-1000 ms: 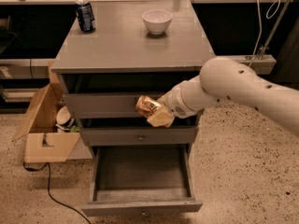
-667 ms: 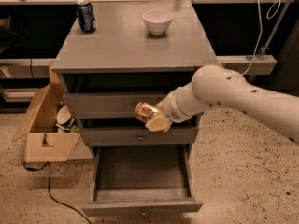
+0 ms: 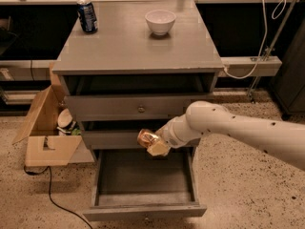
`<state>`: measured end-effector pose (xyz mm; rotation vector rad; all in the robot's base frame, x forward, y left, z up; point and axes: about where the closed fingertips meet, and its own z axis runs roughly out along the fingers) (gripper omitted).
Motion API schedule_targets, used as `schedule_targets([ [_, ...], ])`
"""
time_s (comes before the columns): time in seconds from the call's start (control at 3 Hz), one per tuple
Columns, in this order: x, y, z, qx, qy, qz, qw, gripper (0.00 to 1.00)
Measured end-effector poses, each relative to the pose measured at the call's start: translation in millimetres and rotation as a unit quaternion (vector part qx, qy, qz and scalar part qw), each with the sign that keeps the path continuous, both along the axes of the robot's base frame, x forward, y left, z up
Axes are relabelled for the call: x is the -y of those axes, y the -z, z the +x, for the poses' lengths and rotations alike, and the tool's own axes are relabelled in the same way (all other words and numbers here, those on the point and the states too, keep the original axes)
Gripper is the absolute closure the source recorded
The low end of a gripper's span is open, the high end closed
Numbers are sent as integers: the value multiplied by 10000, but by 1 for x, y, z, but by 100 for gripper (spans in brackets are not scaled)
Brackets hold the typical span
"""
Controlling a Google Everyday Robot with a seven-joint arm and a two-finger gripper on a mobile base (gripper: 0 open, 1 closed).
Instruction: Place orange can into bottom drawer
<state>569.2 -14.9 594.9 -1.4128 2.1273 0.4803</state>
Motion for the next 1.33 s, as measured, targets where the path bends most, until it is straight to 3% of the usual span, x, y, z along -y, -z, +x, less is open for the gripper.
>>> schedule_targets([
  [0.33,-6,74,3,-316,-82,287,9991,100],
  [0.67,-13,108,9,-493,-181,543,9971,100],
  [1.0,-14,114,9,-531,-185,570,9968,100],
  [1.33,5,159,11,-851,-221,356,9955,100],
])
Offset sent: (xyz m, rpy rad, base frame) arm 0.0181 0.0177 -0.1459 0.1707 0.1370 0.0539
